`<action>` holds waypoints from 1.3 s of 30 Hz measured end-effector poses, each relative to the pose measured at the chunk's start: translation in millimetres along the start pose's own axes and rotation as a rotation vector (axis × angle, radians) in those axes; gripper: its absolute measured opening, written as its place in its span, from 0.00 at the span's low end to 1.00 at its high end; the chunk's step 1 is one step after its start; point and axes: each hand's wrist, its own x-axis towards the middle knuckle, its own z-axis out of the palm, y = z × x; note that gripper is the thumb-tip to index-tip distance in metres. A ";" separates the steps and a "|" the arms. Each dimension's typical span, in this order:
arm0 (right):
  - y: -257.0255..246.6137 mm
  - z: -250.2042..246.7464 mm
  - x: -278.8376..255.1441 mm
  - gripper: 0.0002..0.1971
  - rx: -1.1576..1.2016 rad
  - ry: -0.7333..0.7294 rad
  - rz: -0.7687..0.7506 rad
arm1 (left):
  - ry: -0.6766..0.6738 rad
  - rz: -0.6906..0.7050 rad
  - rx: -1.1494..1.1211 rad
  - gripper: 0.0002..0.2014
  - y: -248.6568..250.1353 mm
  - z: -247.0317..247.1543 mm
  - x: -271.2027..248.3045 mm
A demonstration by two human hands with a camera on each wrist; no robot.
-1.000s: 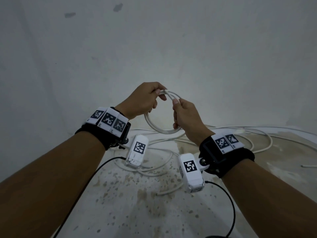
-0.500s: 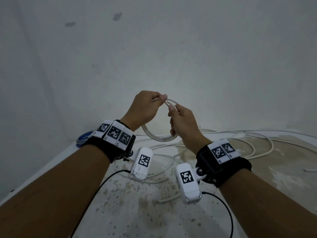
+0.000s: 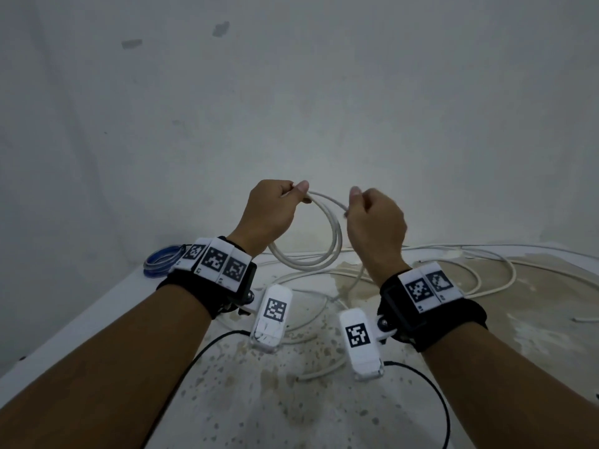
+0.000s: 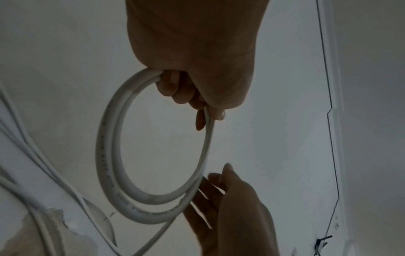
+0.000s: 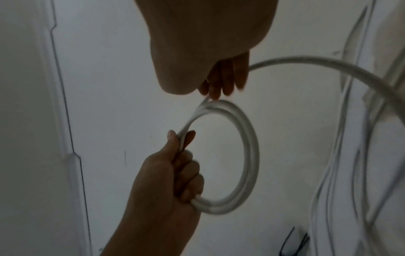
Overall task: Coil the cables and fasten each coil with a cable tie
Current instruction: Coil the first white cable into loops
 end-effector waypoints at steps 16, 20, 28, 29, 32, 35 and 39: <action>4.7 -8.0 20.1 0.07 0.436 -0.514 0.039 | 0.064 -0.101 -0.227 0.21 -5.6 7.3 4.9; -5.4 -13.5 12.8 0.16 0.874 -0.862 0.384 | 0.054 -0.069 -0.225 0.20 -3.3 8.9 4.4; -11.9 4.0 6.3 0.21 0.815 -0.514 0.494 | 0.000 -0.034 0.198 0.19 5.5 13.8 -5.8; -11.2 6.3 7.6 0.22 0.863 -0.432 0.514 | 0.062 -0.002 0.299 0.21 7.1 14.8 -8.8; -11.5 7.2 14.0 0.23 1.060 -0.219 0.581 | -0.012 0.018 0.324 0.20 20.9 11.1 -27.1; -14.2 5.7 18.9 0.23 1.223 -0.068 0.618 | -0.611 -0.467 0.121 0.32 31.4 18.1 -56.2; -19.7 9.8 9.1 0.24 1.333 -0.070 0.626 | -0.138 -0.673 -0.438 0.20 18.9 34.6 -50.5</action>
